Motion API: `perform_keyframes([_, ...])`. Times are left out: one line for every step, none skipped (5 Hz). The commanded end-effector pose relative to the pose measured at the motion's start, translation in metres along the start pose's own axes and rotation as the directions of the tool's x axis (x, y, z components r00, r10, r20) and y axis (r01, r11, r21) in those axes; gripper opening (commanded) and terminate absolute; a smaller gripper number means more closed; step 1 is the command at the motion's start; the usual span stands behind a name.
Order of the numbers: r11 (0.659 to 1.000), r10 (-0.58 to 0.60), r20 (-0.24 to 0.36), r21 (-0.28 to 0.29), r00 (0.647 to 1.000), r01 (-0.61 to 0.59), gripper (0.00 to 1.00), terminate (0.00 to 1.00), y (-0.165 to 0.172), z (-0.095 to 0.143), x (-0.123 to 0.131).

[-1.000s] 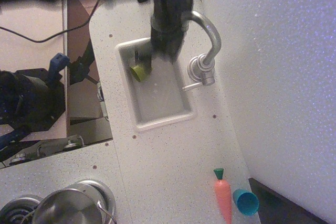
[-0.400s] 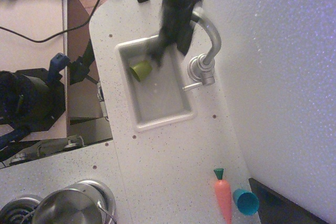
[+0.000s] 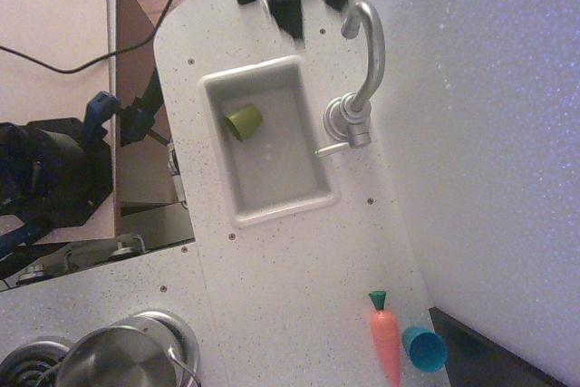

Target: Turn faucet left

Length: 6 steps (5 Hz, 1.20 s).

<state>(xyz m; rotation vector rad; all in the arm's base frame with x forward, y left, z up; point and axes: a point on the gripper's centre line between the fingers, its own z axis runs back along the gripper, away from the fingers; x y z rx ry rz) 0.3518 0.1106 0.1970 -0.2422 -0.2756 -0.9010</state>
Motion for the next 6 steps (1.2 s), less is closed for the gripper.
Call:
perform_keyframes([1.0, 0.016, -0.046, 0.01, 0.999, -0.016, 1.0, 0.0, -0.04, 0.015, -0.008])
perform_keyframes([0.991, -0.096, -0.114, -0.104, 0.989, 0.085, 1.0, 0.0, -0.109, -0.002, -0.005])
perform_keyframes([0.942, -0.292, -0.15, -0.213, 0.945, 0.258, 1.0, 0.0, -0.135, -0.031, 0.023])
perform_keyframes([0.942, -0.292, -0.15, -0.213, 0.945, 0.258, 1.0, 0.0, -0.135, -0.031, 0.023])
perform_keyframes([0.942, -0.292, -0.15, -0.213, 0.945, 0.258, 1.0, 0.0, -0.135, -0.031, 0.023])
perform_keyframes([0.942, -0.292, -0.15, -0.213, 0.945, 0.258, 1.0, 0.0, -0.135, -0.031, 0.023])
